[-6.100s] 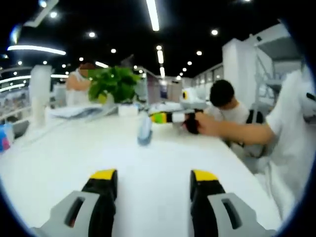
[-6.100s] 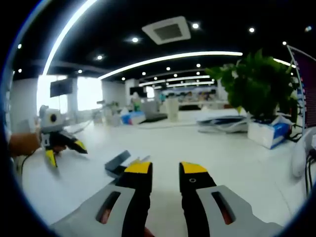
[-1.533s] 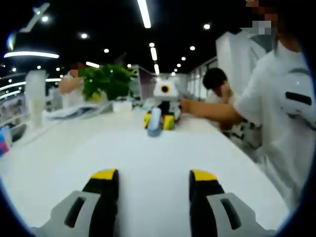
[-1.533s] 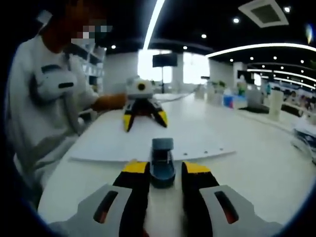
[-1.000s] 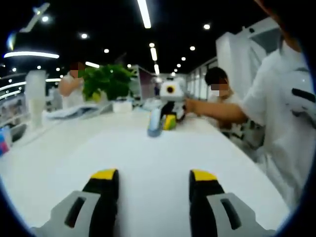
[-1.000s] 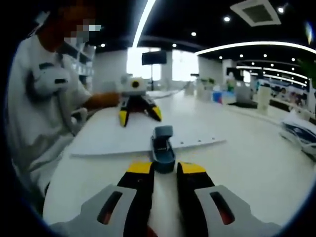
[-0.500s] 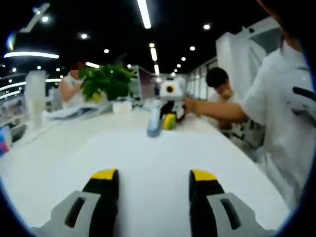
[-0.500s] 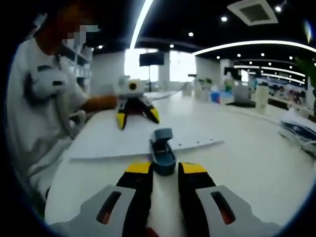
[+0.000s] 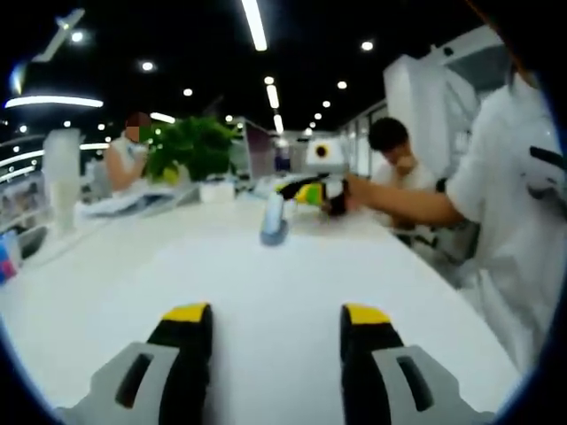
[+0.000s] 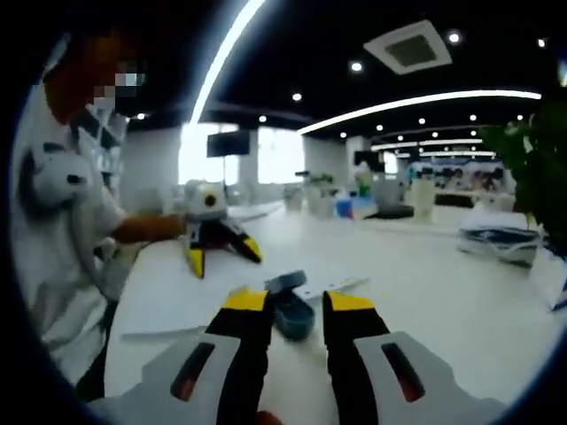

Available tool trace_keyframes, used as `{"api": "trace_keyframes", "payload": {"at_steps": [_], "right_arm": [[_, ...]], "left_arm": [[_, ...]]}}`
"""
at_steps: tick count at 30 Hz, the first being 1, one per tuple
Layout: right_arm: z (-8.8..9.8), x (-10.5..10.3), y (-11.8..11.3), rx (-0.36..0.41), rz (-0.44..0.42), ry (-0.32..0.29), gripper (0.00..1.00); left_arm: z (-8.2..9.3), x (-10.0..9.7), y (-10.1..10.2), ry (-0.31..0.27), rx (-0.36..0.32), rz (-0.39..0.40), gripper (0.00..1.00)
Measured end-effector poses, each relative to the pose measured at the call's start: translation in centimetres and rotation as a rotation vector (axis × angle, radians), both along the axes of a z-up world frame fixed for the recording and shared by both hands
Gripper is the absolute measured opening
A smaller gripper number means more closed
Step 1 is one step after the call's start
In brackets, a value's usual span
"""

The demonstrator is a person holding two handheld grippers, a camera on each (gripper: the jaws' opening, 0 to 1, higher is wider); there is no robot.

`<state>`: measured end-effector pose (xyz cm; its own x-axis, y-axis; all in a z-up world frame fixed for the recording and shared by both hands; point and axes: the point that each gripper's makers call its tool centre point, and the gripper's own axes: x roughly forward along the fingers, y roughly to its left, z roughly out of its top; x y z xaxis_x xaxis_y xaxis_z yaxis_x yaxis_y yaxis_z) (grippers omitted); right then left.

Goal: Pick up the paper insert the paper into the punch align the paper edges press the punch to punch holes

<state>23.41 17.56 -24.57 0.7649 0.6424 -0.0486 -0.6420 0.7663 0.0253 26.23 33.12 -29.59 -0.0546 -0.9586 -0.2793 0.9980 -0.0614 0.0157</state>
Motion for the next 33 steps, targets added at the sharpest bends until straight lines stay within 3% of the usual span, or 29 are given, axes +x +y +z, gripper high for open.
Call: {"api": "trace_keyframes", "payload": {"at_steps": [9,13,17,19,21,22,26,29,33], "right_arm": [[2.9,0.2,-0.8,0.113,-0.193,-0.141,0.27],[2.4,0.3,-0.7,0.065,-0.219,-0.135,0.27],[2.4,0.2,-1.2,0.07,-0.235,-0.135,0.28],[2.7,0.1,-1.5,0.096,-0.242,-0.14,0.28],[2.9,0.0,-2.0,0.137,-0.246,-0.137,0.28],[2.9,0.0,-2.2,0.151,-0.248,-0.133,0.27],[3.0,-0.1,-2.5,0.182,-0.25,-0.129,0.27],[2.9,-0.1,-2.5,0.183,-0.255,-0.13,0.27],[2.4,-0.1,-2.3,0.169,-0.249,-0.113,0.27]], "left_arm": [[0.0,0.1,-0.3,0.004,-0.002,0.011,0.62],[0.1,0.5,-0.2,-0.023,-0.005,0.025,0.64],[0.5,0.6,0.1,-0.039,-0.009,0.032,0.63],[1.2,0.6,0.1,-0.031,-0.035,0.033,0.61],[2.1,0.9,-0.3,0.031,-0.073,0.058,0.56],[2.5,1.1,-0.5,0.032,-0.073,0.057,0.53],[3.5,1.3,-2.0,0.052,-0.075,0.054,0.51],[2.4,0.8,-3.7,0.04,0.005,0.018,0.54],[2.0,0.4,-6.8,0.03,0.017,-0.011,0.55]]}}
